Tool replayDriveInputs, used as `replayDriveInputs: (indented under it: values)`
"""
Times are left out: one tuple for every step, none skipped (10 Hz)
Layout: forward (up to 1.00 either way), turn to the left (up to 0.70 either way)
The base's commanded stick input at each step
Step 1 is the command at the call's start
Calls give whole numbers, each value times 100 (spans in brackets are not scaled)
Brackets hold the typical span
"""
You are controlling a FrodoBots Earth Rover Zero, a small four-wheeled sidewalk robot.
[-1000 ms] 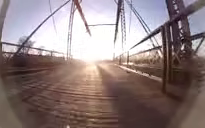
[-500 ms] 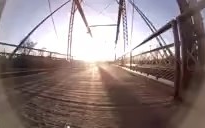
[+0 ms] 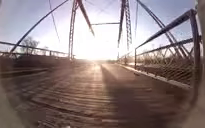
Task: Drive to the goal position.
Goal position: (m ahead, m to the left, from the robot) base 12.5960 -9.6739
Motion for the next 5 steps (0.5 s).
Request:
replayDriveInputs:
  values:
    - [70, -14]
    - [70, -14]
    - [70, -14]
    - [70, -14]
    - [70, -14]
